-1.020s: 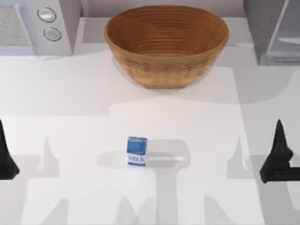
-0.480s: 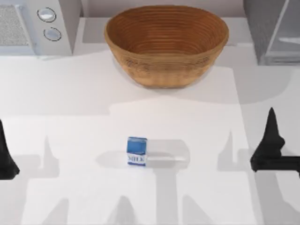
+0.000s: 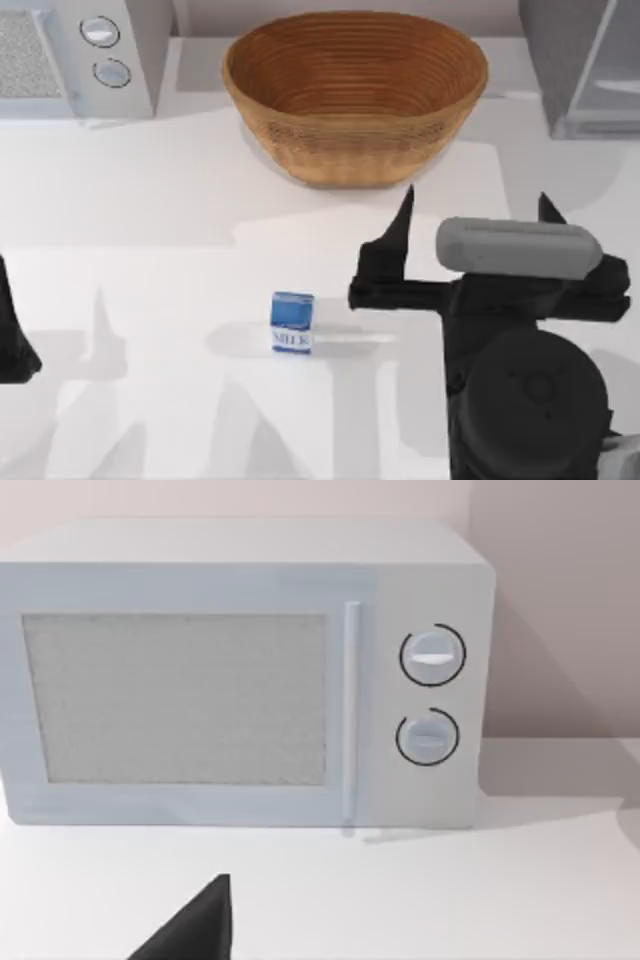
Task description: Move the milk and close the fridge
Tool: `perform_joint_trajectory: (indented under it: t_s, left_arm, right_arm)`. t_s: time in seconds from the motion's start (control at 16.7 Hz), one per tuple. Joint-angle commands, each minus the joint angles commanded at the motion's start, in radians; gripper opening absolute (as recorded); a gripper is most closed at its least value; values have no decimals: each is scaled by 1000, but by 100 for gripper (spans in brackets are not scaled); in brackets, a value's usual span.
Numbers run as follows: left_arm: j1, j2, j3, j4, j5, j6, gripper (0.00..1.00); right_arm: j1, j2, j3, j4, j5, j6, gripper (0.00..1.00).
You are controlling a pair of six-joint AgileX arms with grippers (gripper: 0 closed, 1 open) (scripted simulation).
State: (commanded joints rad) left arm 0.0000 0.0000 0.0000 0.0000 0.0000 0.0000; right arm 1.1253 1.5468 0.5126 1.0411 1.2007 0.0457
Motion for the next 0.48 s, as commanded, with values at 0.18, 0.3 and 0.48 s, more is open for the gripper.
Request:
perform_joint_trajectory:
  t_s: [0.18, 0.3, 0.48]
  left_arm:
    - [0, 0, 0, 0, 0, 0, 100]
    - [0, 0, 0, 0, 0, 0, 100]
    - [0, 0, 0, 0, 0, 0, 100]
  right_arm:
    - [62, 321, 176, 101, 89, 8, 100]
    - [98, 517, 287, 161, 140, 13, 100]
    - [141, 750, 428, 235, 200, 20, 100]
